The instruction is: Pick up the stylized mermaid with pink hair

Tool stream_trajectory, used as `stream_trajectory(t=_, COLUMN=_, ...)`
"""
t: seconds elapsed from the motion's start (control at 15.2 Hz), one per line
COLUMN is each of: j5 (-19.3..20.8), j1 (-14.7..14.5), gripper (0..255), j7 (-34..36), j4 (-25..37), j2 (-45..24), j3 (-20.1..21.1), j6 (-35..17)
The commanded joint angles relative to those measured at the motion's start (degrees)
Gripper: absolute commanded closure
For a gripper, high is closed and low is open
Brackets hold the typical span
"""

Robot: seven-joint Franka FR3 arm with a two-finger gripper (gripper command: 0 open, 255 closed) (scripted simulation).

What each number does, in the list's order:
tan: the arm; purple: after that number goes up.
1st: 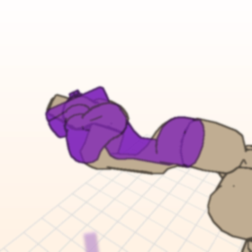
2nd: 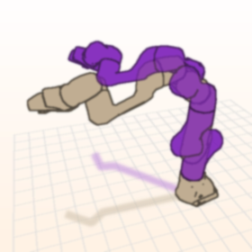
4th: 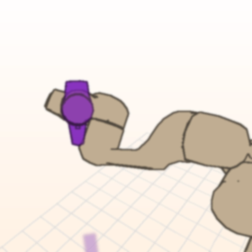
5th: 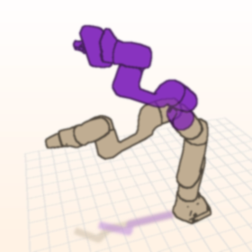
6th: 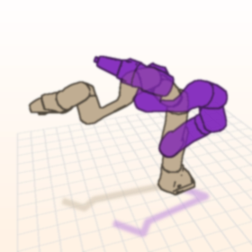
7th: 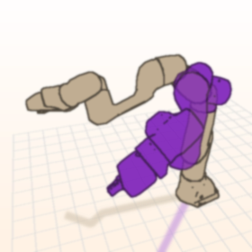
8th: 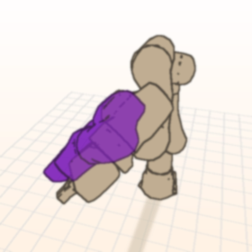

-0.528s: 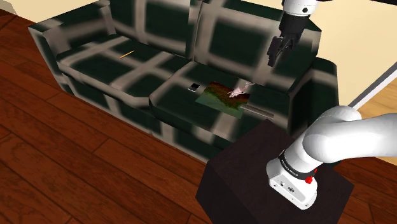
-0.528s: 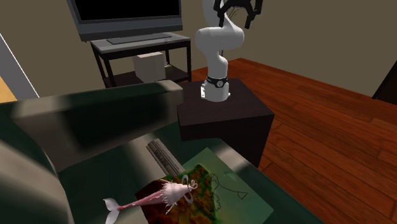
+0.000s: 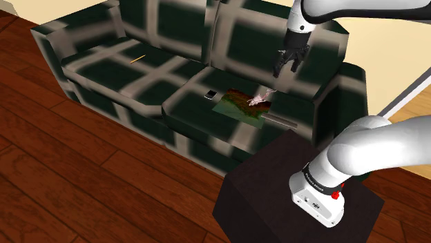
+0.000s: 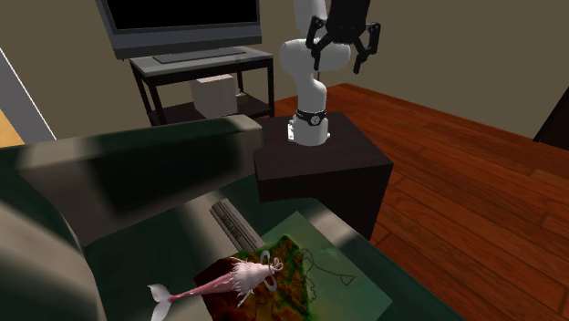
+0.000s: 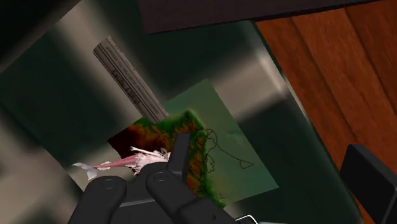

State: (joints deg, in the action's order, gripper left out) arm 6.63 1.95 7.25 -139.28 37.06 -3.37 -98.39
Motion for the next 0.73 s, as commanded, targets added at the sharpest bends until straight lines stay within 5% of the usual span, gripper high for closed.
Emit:
stream_trajectory(t=0.0, j5=0.11, j1=1.02, gripper=0, j7=2.57, j4=-0.44, j2=-3.14, j3=-0.17, j6=-3.99)
stream_trajectory(t=0.66, j5=0.61, j1=5.41, gripper=0, j7=14.95, j4=2.03, j2=-22.42, j3=-1.42, j6=-22.07)
